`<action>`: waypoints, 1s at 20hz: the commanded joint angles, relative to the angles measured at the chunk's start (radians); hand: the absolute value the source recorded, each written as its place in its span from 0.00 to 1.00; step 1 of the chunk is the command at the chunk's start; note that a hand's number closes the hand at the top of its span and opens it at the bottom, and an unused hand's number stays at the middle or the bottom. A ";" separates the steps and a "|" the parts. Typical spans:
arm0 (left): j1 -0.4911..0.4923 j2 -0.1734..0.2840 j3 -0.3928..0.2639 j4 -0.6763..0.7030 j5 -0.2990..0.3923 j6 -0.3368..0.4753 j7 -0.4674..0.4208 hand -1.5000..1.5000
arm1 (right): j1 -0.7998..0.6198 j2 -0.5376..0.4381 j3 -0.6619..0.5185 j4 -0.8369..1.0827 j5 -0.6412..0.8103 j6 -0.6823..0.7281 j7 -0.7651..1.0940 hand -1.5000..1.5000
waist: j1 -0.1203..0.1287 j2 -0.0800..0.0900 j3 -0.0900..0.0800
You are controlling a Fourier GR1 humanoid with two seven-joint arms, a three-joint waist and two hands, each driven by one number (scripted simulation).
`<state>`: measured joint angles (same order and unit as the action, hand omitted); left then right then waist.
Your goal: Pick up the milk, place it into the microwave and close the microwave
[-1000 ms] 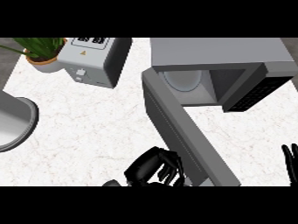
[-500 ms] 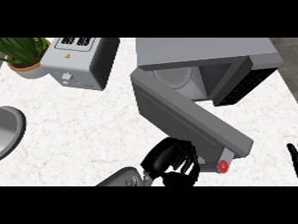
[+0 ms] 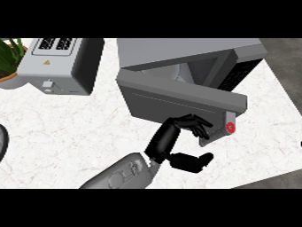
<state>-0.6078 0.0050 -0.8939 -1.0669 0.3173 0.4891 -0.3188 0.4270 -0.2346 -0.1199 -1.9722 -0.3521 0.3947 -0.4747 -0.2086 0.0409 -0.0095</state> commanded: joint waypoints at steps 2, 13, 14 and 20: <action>-0.088 -0.005 0.036 0.023 0.092 0.062 -0.060 0.00 | -0.021 -0.008 -0.006 -0.021 -0.053 0.012 0.021 0.00 | -0.041 0.010 0.002; -0.225 -0.005 0.060 0.124 0.211 0.119 -0.112 0.00 | -0.074 -0.064 -0.015 -0.045 -0.138 0.051 0.074 0.00 | -0.113 0.034 0.005; -0.234 -0.005 0.059 0.128 0.224 0.119 -0.116 0.00 | -0.085 -0.075 -0.018 -0.046 -0.144 0.060 0.076 0.00 | -0.118 0.036 0.005; -0.283 -0.005 0.059 0.175 0.281 0.140 -0.142 0.00 | -0.126 -0.104 -0.020 -0.051 -0.187 0.073 0.105 0.00 | -0.134 0.046 0.005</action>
<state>-0.8471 0.0028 -0.8448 -0.9159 0.5651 0.6147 -0.4435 0.3254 -0.3209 -0.1364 -2.0206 -0.5168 0.4602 -0.3853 -0.3290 0.0813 -0.0044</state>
